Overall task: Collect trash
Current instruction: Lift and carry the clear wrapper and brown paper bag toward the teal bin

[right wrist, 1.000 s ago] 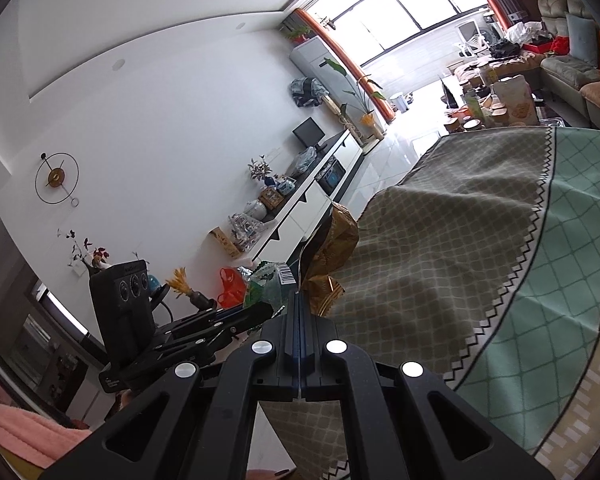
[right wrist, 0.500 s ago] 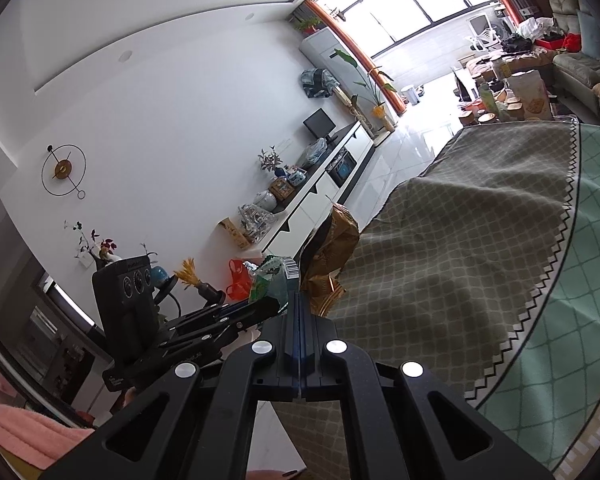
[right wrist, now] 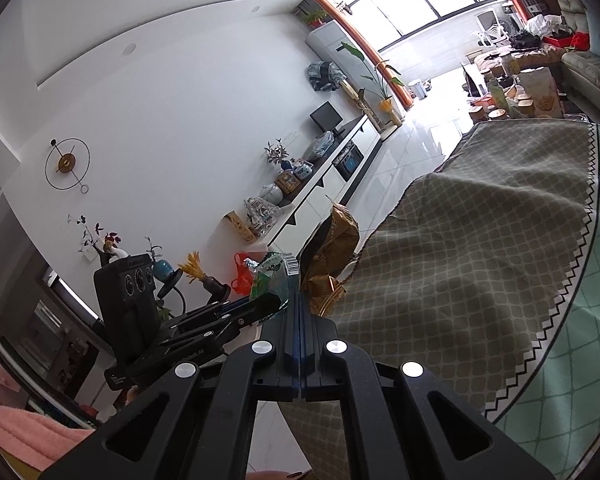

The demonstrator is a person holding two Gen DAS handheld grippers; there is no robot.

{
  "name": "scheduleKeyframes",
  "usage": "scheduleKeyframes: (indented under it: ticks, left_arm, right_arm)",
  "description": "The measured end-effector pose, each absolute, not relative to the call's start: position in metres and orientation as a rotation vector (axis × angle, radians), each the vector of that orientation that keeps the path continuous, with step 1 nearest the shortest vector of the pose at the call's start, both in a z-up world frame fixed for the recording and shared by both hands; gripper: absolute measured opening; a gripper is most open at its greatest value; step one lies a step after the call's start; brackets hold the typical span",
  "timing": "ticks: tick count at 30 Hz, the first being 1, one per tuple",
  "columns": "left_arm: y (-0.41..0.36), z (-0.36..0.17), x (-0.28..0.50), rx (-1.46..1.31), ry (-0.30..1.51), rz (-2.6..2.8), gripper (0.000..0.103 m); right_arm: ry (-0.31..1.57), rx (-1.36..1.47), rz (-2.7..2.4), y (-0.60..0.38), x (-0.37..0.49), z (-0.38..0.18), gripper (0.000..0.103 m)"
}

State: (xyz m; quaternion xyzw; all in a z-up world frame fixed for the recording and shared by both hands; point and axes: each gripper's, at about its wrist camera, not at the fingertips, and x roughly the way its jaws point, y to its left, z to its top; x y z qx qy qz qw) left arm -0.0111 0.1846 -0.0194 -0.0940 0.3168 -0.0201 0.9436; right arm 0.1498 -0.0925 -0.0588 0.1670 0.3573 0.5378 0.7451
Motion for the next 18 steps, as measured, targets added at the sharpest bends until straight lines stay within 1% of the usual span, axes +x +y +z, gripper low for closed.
scheduleKeyframes:
  ticks: [18]
  left_arm:
    - [0.195,-0.017,-0.016,-0.196,0.636,0.01,0.022]
  right_arm:
    - [0.798,0.354,1.217,-0.074,0.149,-0.055,0.001]
